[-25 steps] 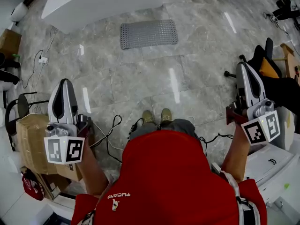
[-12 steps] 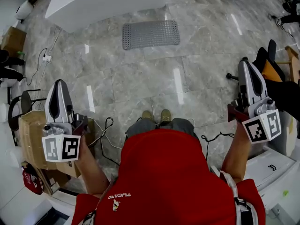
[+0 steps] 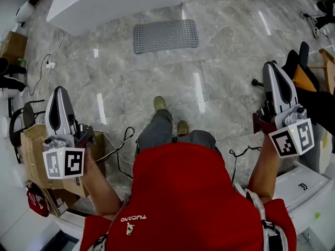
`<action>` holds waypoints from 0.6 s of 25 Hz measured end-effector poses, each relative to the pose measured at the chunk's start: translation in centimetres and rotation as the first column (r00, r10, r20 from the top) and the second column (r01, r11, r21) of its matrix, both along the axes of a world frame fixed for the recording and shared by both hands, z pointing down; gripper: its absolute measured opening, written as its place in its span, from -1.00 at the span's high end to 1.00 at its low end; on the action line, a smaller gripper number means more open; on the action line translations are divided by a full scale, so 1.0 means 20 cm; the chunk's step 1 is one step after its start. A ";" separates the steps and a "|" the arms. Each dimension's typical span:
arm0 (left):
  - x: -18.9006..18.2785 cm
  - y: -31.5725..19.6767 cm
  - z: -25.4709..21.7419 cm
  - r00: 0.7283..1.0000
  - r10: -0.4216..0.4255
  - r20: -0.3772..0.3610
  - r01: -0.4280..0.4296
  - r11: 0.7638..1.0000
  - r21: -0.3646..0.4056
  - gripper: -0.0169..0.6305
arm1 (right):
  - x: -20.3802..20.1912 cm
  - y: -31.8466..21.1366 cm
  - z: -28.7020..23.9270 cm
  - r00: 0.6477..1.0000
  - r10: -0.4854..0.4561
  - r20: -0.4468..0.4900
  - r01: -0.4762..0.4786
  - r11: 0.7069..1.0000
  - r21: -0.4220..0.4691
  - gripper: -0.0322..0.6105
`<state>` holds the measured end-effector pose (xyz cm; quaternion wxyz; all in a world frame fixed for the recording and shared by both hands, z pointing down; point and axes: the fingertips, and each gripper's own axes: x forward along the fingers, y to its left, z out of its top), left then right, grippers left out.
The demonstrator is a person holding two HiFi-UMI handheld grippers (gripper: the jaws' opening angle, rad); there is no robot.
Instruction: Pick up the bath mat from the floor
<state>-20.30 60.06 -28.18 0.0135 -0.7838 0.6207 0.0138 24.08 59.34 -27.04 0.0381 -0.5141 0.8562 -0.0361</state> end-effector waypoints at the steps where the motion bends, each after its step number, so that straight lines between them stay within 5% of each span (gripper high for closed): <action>1: 0.00 -0.03 0.00 1.000 0.002 0.001 -0.002 1.000 0.002 0.93 | 0.00 -0.02 0.01 1.000 0.000 -0.002 0.000 1.000 -0.002 0.89; 15: -0.18 -0.75 0.06 1.000 0.017 0.013 -0.017 1.000 0.004 0.93 | -0.22 -0.70 0.03 0.999 0.016 -0.042 -0.017 1.000 -0.011 0.89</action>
